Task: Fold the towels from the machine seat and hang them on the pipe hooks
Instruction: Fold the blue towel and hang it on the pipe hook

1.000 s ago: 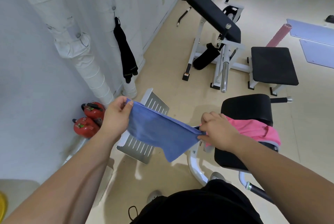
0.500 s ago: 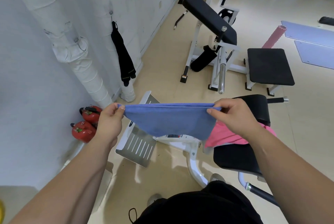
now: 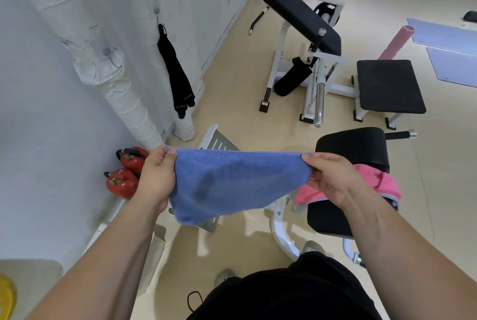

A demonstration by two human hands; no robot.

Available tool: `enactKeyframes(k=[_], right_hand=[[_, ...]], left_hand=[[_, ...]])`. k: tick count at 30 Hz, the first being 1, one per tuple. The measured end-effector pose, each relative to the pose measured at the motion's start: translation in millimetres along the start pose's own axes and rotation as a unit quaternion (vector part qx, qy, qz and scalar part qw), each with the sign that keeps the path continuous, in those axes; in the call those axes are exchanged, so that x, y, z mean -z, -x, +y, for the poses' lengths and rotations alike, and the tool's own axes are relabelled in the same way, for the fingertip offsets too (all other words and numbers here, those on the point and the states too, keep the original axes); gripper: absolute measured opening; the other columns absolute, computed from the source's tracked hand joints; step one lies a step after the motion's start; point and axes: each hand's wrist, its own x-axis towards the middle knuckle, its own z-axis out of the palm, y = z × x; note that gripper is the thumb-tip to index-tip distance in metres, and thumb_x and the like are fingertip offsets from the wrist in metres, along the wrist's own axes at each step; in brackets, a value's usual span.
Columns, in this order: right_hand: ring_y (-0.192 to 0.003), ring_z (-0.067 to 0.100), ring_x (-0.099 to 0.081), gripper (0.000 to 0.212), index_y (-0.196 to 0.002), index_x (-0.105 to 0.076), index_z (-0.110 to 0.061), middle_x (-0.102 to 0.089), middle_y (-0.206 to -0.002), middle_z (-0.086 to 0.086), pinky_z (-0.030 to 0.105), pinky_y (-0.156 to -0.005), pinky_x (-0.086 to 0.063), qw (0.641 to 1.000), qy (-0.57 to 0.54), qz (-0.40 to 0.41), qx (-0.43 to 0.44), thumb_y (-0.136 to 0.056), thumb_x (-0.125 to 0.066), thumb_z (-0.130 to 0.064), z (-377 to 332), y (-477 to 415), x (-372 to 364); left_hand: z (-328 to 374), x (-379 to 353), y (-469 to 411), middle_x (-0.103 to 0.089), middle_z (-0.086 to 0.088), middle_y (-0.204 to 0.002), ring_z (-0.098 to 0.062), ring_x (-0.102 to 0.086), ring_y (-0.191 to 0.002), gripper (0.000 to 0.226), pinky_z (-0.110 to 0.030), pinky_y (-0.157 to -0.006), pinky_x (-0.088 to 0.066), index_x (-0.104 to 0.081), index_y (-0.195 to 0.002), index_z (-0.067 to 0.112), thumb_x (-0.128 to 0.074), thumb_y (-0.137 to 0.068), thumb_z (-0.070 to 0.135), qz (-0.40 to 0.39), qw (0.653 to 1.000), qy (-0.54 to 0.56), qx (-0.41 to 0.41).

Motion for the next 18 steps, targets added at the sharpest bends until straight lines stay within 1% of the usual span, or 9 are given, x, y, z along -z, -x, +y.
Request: enactKeyframes(k=[2,4,6,8,11,12,14,16,18], right_hand=[[-0.081,0.028,-0.061,0.008,-0.092,-0.065,-0.002,-0.064,-0.094,0.019,0.037,-0.069,-0.054,0.999,0.027,0.045,0.002,-0.094,-0.066,-0.010,4,-1,-5],[-0.079,0.026,-0.061,0.014,-0.082,-0.060,-0.007,-0.064,-0.087,0.015,0.039,-0.068,-0.057,0.991,0.062,0.111,0.030,-0.094,-0.067,-0.011,9,-2,-12],[-0.077,0.027,-0.061,0.015,-0.081,-0.060,-0.006,-0.062,-0.081,0.012,0.049,-0.074,-0.060,0.981,0.093,0.154,0.072,-0.093,-0.067,-0.012,15,0,-20],[-0.071,0.026,-0.061,0.014,-0.083,-0.060,-0.007,-0.061,-0.074,0.007,0.060,-0.074,-0.060,0.973,0.128,0.163,0.105,-0.090,-0.069,-0.016,19,3,-29],[-0.062,0.020,-0.059,0.018,-0.079,-0.059,-0.014,-0.058,-0.062,-0.004,0.059,-0.070,-0.059,0.967,0.161,0.144,0.138,-0.087,-0.071,-0.025,29,11,-43],[-0.062,0.021,-0.059,0.019,-0.078,-0.058,-0.015,-0.058,-0.061,-0.005,0.058,-0.071,-0.059,0.965,0.172,0.134,0.148,-0.087,-0.071,-0.026,33,15,-49],[-0.068,0.028,-0.063,0.021,-0.078,-0.058,-0.013,-0.061,-0.067,0.000,0.054,-0.075,-0.058,0.958,0.207,0.101,0.171,-0.089,-0.070,-0.026,38,25,-60],[-0.073,0.028,-0.065,0.022,-0.078,-0.057,-0.010,-0.063,-0.073,0.005,0.049,-0.076,-0.058,0.948,0.245,0.059,0.194,-0.089,-0.071,-0.024,40,35,-72],[-0.065,0.017,-0.060,0.023,-0.077,-0.057,-0.009,-0.060,-0.069,0.000,0.038,-0.069,-0.055,0.943,0.252,0.023,0.214,-0.089,-0.072,-0.020,41,43,-81]], left_hand=[[-5,1,1,-0.056,-0.003,-0.072,-0.022,-0.051,-0.069,0.022,-0.037,-0.066,-0.044,-0.054,-0.084,0.017,-0.049,-0.103,0.027,0.001,1.000,-0.003,0.015],[-10,-2,4,-0.054,-0.005,-0.069,-0.022,-0.047,-0.066,0.020,-0.034,-0.062,-0.041,-0.054,-0.086,0.014,-0.048,-0.103,0.023,-0.004,1.000,-0.003,0.025],[-13,-8,10,-0.058,-0.013,-0.076,-0.024,-0.052,-0.070,0.017,-0.036,-0.063,-0.045,-0.057,-0.093,0.007,-0.048,-0.104,0.017,-0.008,0.999,0.008,0.036],[-18,-17,17,-0.063,-0.017,-0.084,-0.026,-0.057,-0.076,0.016,-0.040,-0.068,-0.051,-0.060,-0.096,0.004,-0.050,-0.102,0.015,-0.003,0.999,0.017,0.048],[-23,-29,30,-0.066,-0.018,-0.082,-0.029,-0.061,-0.076,0.018,-0.042,-0.066,-0.055,-0.062,-0.091,0.002,-0.054,-0.100,0.015,-0.012,0.998,0.023,0.057],[-23,-35,35,-0.064,-0.018,-0.082,-0.029,-0.061,-0.075,0.018,-0.044,-0.066,-0.056,-0.060,-0.090,0.000,-0.054,-0.100,0.014,-0.016,0.998,0.029,0.057],[-19,-46,46,-0.062,-0.018,-0.083,-0.029,-0.062,-0.074,0.019,-0.046,-0.066,-0.058,-0.057,-0.092,-0.003,-0.053,-0.101,0.012,-0.026,0.997,0.047,0.061],[-13,-57,58,-0.066,-0.020,-0.085,-0.028,-0.067,-0.076,0.016,-0.048,-0.071,-0.062,-0.059,-0.095,-0.003,-0.052,-0.102,0.010,-0.039,0.995,0.067,0.061],[-10,-68,67,-0.068,-0.025,-0.087,-0.031,-0.067,-0.081,0.015,-0.057,-0.080,-0.059,-0.062,-0.090,0.002,-0.055,-0.101,0.009,-0.050,0.995,0.069,0.043]])
